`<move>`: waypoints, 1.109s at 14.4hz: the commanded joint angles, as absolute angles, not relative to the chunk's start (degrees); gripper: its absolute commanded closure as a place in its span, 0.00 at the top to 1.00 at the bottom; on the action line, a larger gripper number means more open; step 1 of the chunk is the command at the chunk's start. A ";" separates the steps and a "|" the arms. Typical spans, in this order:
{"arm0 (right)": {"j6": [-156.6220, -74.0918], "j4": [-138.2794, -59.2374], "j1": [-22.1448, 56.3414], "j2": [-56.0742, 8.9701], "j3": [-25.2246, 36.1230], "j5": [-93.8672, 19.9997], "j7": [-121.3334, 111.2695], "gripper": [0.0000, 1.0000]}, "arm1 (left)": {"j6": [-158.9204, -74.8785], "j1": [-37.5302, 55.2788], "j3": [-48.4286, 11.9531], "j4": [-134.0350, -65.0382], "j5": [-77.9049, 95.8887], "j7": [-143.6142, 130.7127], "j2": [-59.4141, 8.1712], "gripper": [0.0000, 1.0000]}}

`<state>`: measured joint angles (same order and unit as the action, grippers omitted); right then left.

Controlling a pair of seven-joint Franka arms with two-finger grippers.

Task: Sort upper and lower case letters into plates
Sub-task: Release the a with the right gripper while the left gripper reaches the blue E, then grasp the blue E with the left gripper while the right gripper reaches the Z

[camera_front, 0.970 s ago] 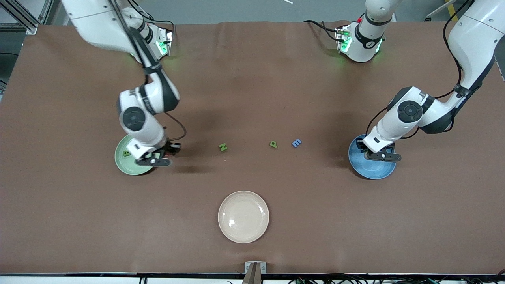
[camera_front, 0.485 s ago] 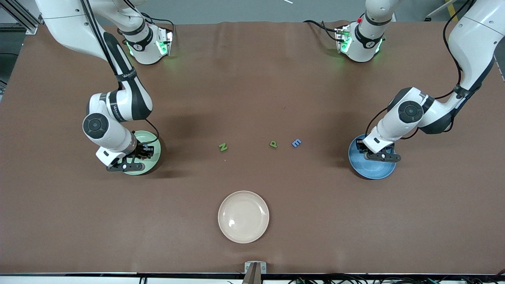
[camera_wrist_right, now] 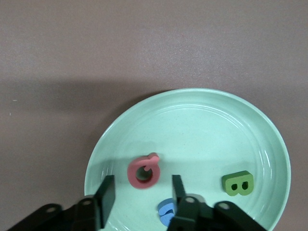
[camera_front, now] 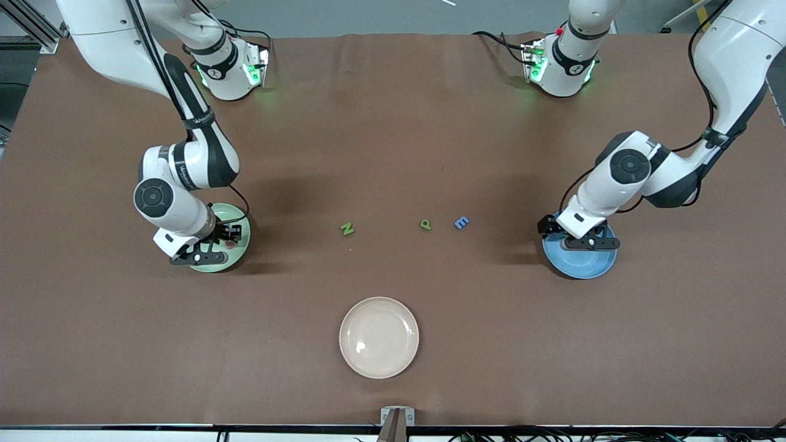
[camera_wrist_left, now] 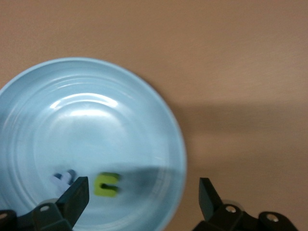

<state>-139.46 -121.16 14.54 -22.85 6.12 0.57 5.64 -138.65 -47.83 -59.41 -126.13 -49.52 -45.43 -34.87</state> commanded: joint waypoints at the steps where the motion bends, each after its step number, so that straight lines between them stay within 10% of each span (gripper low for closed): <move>1: -139.22 -121.47 14.15 -21.97 4.92 1.05 7.11 1.00 | -130.98 -46.50 -63.88 -121.49 -42.40 -47.90 -33.40 1.00; 11: -139.39 -109.26 31.98 -31.10 3.52 1.05 45.24 1.00 | -120.85 -28.32 -61.97 -109.78 -34.01 -71.09 -37.87 1.00; 16: -142.64 -106.97 37.35 -35.15 3.52 1.67 43.09 1.00 | -123.39 -9.79 -47.06 -105.30 -34.45 -78.03 -40.78 1.00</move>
